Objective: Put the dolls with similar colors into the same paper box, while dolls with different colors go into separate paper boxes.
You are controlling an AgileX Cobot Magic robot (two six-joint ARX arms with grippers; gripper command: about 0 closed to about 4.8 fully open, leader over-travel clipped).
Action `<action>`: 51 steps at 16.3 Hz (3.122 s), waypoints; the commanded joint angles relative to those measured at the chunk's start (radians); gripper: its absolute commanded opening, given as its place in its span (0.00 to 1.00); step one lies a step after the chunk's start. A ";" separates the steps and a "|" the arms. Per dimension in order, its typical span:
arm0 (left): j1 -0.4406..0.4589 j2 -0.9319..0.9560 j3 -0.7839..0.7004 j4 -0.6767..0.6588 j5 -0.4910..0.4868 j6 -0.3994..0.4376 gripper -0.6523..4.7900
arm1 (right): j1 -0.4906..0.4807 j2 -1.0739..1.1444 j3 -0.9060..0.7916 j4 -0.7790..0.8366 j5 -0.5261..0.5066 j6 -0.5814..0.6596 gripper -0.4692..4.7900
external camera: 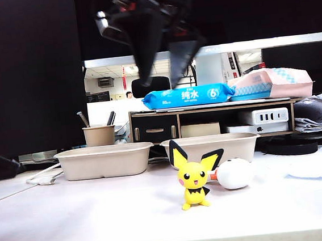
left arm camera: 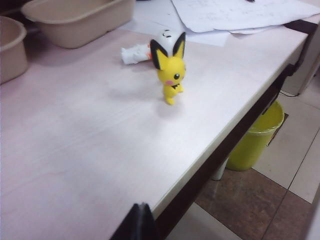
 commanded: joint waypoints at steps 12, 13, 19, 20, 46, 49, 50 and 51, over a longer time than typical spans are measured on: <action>0.001 -0.001 0.001 0.013 0.004 0.000 0.11 | 0.063 -0.043 -0.381 0.185 -0.006 0.009 0.80; 0.001 -0.001 0.001 0.013 0.004 0.000 0.11 | 0.063 -0.043 -0.402 0.200 -0.005 0.009 0.80; 0.002 -0.001 0.001 0.013 0.004 0.000 0.11 | 0.062 -0.041 -0.471 0.264 -0.005 0.005 0.77; 0.002 -0.001 0.001 0.013 0.004 0.000 0.11 | 0.062 -0.037 -0.471 0.264 -0.005 0.003 0.72; 0.270 -0.164 0.001 0.014 0.013 0.000 0.11 | -0.001 -0.014 -0.234 0.477 -0.002 -0.013 0.27; 0.317 -0.250 0.001 0.011 0.013 0.000 0.11 | -0.054 0.047 -0.153 0.616 -0.005 -0.013 0.27; 0.317 -0.261 0.001 0.031 0.013 0.000 0.11 | -0.063 0.083 -0.115 0.637 -0.006 -0.014 0.27; 0.319 -0.262 0.002 0.039 0.013 0.000 0.11 | -0.069 0.117 -0.074 0.637 -0.006 -0.013 0.27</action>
